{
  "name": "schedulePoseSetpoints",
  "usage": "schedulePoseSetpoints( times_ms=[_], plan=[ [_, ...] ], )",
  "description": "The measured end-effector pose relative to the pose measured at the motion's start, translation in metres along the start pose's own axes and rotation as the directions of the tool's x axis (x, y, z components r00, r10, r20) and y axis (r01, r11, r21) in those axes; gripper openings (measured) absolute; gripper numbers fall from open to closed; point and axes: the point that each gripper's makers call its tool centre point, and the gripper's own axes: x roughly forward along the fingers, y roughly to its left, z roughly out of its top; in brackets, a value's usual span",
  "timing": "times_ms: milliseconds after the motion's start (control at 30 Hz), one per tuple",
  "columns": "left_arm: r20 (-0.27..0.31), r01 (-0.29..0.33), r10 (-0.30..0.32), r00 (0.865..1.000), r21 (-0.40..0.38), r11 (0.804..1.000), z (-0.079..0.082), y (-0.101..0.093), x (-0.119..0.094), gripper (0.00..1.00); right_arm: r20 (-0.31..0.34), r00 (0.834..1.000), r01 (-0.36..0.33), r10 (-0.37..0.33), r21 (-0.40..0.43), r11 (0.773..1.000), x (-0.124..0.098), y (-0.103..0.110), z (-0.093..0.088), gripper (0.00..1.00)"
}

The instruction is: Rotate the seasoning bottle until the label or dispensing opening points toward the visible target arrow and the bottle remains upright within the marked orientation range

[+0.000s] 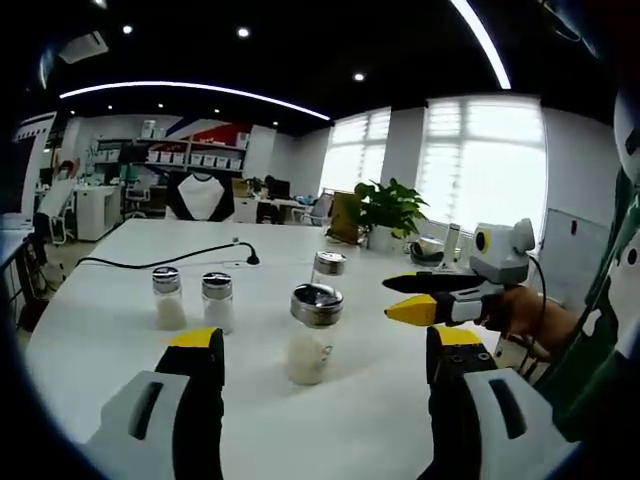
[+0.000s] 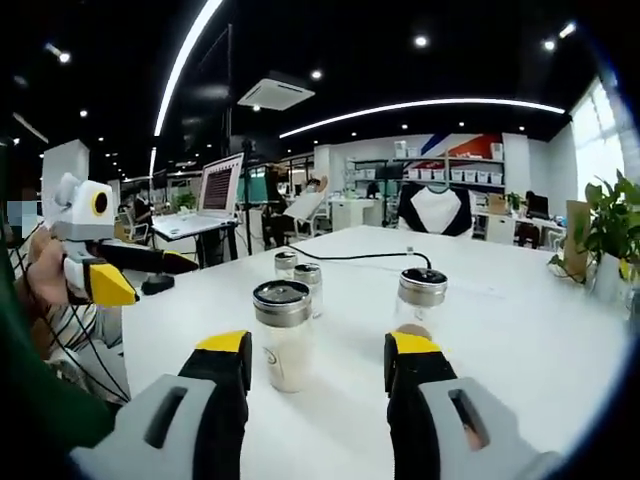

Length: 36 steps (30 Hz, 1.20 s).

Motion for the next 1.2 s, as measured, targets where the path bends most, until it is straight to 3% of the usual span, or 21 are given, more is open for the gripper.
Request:
schedulePoseSetpoints(
  times_ms=[267, 533, 1200],
  plan=[
    [-0.008, -0.001, 0.001, 1.000, -0.006, 1.000, -0.003, 0.000, 0.001, 0.87, 0.001, 0.999, 0.050, -0.050, 0.060, 0.997, -0.013, -0.009, -0.008, 0.54],
    [-0.009, 0.006, -0.006, 1.000, 0.000, 1.000, -0.002, 0.000, 0.003, 0.87, 0.004, 0.998, 0.069, -0.069, 0.061, 0.996, -0.014, -0.015, -0.005, 0.54],
    [-0.014, -0.008, 0.008, 1.000, -0.003, 1.000, -0.005, 0.006, -0.001, 0.87, 0.037, 0.991, 0.125, -0.126, 0.013, 0.992, 0.011, -0.043, 0.018, 0.56]
  ],
)
